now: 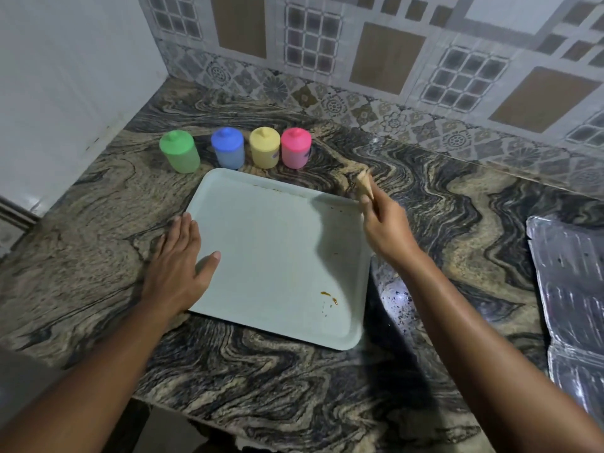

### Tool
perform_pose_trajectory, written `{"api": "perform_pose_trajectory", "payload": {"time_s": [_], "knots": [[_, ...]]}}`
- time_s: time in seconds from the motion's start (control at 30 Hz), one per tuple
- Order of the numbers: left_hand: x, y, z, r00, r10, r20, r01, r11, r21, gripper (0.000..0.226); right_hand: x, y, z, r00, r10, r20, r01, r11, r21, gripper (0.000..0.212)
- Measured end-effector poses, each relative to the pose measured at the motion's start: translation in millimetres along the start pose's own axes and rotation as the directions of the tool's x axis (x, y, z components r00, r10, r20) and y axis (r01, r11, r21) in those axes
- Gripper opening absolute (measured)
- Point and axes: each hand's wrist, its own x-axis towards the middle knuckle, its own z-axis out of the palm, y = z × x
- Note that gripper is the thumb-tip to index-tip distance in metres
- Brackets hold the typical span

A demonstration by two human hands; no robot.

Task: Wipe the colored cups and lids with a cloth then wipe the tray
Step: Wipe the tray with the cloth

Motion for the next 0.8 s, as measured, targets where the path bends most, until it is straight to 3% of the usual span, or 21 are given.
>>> {"api": "perform_pose_trajectory", "payload": {"time_s": [0.07,0.13,0.2,0.37,0.63,0.8], "knots": [[1,0,0,1.0,-0.001,-0.002,0.001,1.0,-0.001,0.095,21,8,13,0.997,-0.077,0.027,0.081,0.968,-0.236,0.056],[1,0,1,1.0,-0.001,-0.003,0.002,1.0,0.005,0.094,34,13,27,0.971,-0.145,0.191,0.215,0.881,-0.423,0.062],[1,0,1,1.0,0.001,-0.004,-0.001,1.0,0.009,0.094,34,22,42,0.919,-0.117,0.376,0.313,0.796,-0.517,0.062],[3,-1,3,1.0,0.004,-0.006,-0.004,1.0,0.022,0.093,24,34,47,0.88,-0.087,0.467,0.363,0.757,-0.543,0.081],[4,-1,4,1.0,0.001,-0.013,-0.001,1.0,0.007,0.091,-7,28,42,0.874,-0.077,0.48,0.328,0.823,-0.465,0.082],[2,-1,3,0.998,0.057,-0.016,-0.057,0.998,0.025,0.09,-40,35,40,0.878,-0.047,0.476,0.319,0.799,-0.509,0.08]]}}
